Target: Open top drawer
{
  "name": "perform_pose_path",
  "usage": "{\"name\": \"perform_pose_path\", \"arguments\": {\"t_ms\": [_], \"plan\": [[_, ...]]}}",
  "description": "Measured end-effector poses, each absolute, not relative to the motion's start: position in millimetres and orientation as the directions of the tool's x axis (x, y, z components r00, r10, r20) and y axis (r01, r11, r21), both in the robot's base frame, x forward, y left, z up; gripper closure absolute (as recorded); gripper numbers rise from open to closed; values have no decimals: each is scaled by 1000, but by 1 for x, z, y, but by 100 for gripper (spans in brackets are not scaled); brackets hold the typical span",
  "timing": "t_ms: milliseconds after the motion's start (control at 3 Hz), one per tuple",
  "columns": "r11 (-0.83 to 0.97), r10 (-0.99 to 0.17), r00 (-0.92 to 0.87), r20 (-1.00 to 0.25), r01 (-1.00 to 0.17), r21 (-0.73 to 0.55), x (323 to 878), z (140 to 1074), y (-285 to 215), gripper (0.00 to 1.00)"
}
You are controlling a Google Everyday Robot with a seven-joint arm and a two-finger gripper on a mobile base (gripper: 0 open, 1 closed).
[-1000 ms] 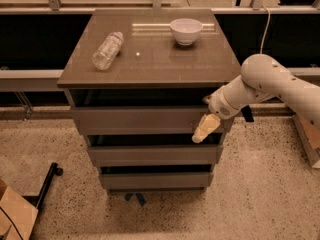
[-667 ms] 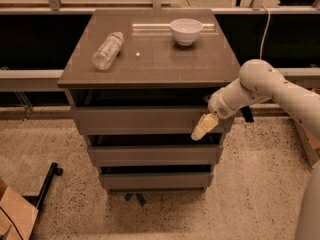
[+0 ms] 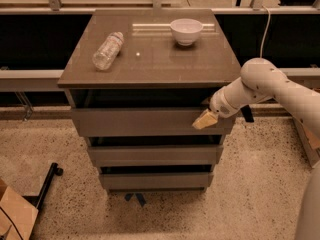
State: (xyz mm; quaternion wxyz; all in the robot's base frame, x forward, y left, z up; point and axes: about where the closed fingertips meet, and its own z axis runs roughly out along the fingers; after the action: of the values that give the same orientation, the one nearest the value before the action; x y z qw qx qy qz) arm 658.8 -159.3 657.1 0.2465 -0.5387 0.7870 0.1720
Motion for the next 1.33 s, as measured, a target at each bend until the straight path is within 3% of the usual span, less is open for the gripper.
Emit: {"name": "perform_pose_path", "arguments": {"t_ms": [333, 667, 1000, 1333], "plan": [[360, -763, -298, -573, -933, 5, 659, 663, -159, 79], [360, -763, -298, -573, -933, 5, 659, 665, -159, 100], [359, -763, -298, -573, -933, 6, 659, 665, -159, 88], [358, -764, -298, -573, -934, 8, 659, 664, -158, 65]]}}
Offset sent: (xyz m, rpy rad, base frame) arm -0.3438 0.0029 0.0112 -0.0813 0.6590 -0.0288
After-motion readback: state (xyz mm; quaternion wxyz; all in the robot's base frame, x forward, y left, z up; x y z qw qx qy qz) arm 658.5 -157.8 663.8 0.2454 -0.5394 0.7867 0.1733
